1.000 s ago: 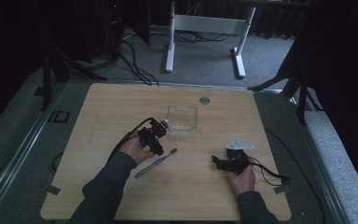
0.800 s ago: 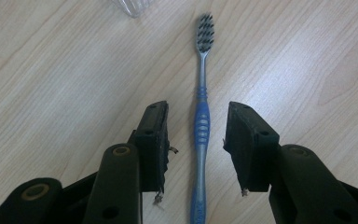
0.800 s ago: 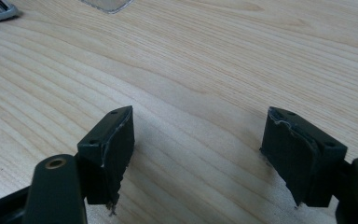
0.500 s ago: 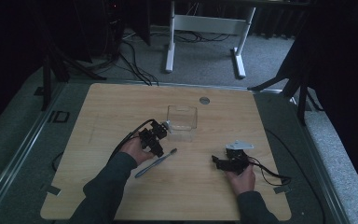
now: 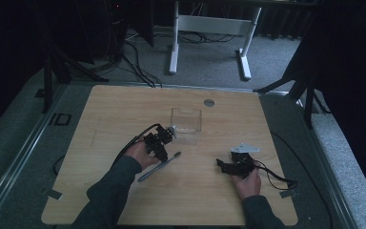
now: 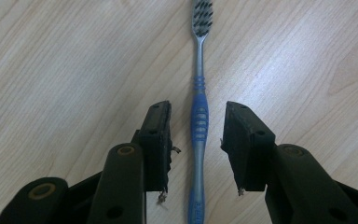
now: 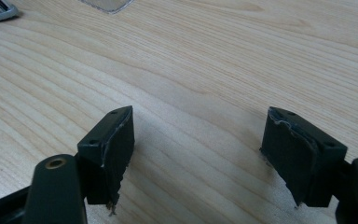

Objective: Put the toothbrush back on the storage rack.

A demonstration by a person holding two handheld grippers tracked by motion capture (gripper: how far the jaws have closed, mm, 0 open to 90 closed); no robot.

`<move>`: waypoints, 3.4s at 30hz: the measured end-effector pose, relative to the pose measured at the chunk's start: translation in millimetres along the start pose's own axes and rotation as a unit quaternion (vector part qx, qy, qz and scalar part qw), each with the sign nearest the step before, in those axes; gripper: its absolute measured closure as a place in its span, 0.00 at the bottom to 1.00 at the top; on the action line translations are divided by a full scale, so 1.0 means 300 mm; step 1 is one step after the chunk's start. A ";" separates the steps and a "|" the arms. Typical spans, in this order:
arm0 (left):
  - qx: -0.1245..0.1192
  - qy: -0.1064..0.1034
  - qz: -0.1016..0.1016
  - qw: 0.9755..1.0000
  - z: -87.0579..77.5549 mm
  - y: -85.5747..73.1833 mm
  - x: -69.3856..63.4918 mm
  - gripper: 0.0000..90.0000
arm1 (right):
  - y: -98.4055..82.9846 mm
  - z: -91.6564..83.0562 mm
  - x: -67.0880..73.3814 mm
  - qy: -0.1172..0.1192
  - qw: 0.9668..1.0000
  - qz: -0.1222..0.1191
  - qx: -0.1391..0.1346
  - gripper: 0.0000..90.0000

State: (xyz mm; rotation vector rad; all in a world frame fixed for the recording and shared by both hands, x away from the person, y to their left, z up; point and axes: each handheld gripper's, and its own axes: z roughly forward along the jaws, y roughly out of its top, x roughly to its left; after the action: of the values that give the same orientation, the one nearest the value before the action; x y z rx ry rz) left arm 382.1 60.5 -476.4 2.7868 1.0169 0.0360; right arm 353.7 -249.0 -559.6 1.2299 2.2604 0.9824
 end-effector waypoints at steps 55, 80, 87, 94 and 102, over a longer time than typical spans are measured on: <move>0.044 -0.001 0.001 0.999 0.106 0.012 -0.004 0.73 | 0.000 0.000 0.000 0.000 1.000 0.000 0.000 0.28; 0.051 -0.001 -0.006 0.999 0.138 0.010 -0.002 0.80 | 0.000 0.000 0.000 0.000 1.000 0.000 0.000 0.28; 0.051 0.004 -0.003 0.999 0.136 0.009 -0.004 0.83 | 0.000 0.000 0.000 0.000 1.000 0.000 0.000 0.28; 0.052 0.006 -0.004 0.999 0.137 0.009 -0.004 0.85 | 0.000 0.000 0.000 0.000 1.000 0.000 0.000 0.28; 0.051 0.003 -0.005 0.999 0.136 0.009 0.000 0.86 | 0.000 0.000 0.000 0.000 1.000 0.000 0.000 0.28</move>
State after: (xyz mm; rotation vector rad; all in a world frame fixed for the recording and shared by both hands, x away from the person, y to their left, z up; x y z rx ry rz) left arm 387.2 52.1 -516.1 2.8742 1.0625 -0.0101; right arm 353.8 -248.9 -559.6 1.2304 2.2611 0.9825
